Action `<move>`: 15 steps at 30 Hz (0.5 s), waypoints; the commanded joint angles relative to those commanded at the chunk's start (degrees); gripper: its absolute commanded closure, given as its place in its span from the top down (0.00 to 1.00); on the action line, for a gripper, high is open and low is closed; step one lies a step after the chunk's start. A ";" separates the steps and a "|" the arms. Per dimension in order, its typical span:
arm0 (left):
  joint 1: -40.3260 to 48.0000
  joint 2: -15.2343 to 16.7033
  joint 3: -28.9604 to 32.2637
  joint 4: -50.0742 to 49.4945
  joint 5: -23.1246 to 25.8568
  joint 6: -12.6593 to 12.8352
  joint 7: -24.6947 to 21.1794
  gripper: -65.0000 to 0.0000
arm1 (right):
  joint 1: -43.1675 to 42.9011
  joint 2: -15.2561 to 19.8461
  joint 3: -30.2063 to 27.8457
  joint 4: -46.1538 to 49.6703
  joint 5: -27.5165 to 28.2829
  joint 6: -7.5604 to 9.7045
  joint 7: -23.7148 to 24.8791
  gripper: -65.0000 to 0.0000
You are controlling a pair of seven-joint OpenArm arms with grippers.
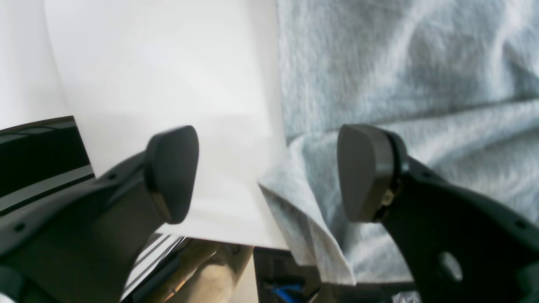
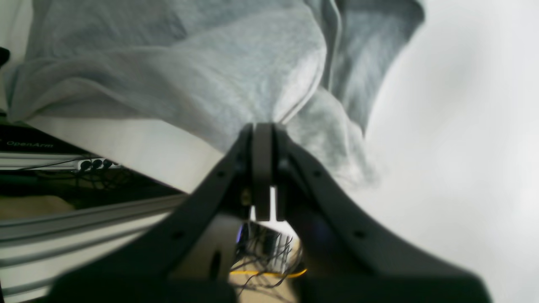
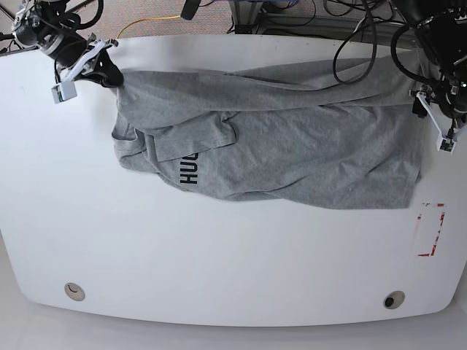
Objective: Fold the T-shirt properly
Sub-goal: 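Lower the held shirt edge onto the shirt and release with both grippers, then grasp the shirt's hem corners with both grippers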
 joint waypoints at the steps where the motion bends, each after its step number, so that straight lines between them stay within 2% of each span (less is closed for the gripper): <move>1: 0.00 -0.18 0.26 -0.09 0.00 0.00 0.00 0.72 | -0.26 0.00 0.00 -0.09 -0.09 0.00 0.00 0.00; 7: -0.26 -0.26 0.18 -0.09 -0.09 0.00 0.00 0.72 | -4.31 -0.35 -0.09 -0.26 -0.09 -0.09 -0.18 0.00; 8: -0.97 -0.26 0.35 -0.09 -0.09 0.00 0.00 0.72 | -4.40 -0.35 0.00 -0.26 -0.09 -0.09 -0.18 0.03; 11: -1.93 -0.35 0.35 -0.09 0.00 0.00 0.00 0.72 | -4.40 -0.26 0.70 -0.26 -0.18 -0.18 0.00 0.21; 15: -1.93 -0.35 0.00 -0.09 0.00 0.00 0.00 0.72 | -3.78 -0.35 4.40 -0.26 -0.18 -0.18 0.00 0.67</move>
